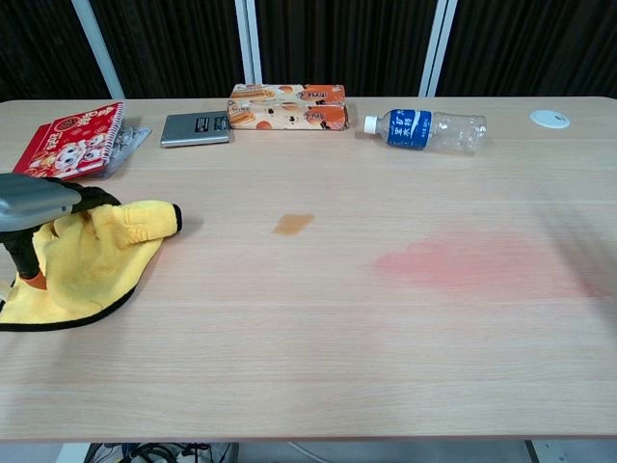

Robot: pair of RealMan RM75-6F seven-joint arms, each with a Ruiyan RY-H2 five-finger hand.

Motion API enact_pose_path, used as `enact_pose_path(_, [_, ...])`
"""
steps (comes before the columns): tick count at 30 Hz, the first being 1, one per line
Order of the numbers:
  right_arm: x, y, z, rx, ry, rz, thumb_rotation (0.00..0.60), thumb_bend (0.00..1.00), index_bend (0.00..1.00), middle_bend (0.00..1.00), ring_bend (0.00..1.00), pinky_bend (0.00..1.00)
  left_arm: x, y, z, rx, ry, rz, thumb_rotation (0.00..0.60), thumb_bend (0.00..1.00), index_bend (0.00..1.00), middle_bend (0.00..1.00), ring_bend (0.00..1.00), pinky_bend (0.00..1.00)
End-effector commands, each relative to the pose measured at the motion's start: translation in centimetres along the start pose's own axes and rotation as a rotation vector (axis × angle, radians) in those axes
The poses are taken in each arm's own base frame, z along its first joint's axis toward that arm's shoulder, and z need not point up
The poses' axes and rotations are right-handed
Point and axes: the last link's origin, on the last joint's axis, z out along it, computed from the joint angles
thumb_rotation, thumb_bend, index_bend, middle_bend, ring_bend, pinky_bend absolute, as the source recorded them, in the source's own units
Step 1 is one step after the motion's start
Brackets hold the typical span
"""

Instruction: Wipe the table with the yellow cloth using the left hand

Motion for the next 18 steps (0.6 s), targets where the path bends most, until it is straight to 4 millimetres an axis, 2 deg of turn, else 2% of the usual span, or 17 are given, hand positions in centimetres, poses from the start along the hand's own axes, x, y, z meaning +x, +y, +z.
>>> enact_pose_path(1, [-0.02,-0.01,-0.01,0.000,-0.002,0.001,0.600,0.24,0.12,0.00,0.00,0.21,-0.08,0.01,0.03,0.001,-0.002,-0.003,0.600,0.00,0.00,0.00,0.00,0.00])
enact_pose_path(18, [-0.07,-0.05,-0.10,0.002,-0.009,0.004,0.600,0.24,0.13,0.00,0.00,0.21,-0.35,-0.34,0.06,0.016,-0.007,0.004,0.600,0.00,0.00,0.00,0.00,0.00])
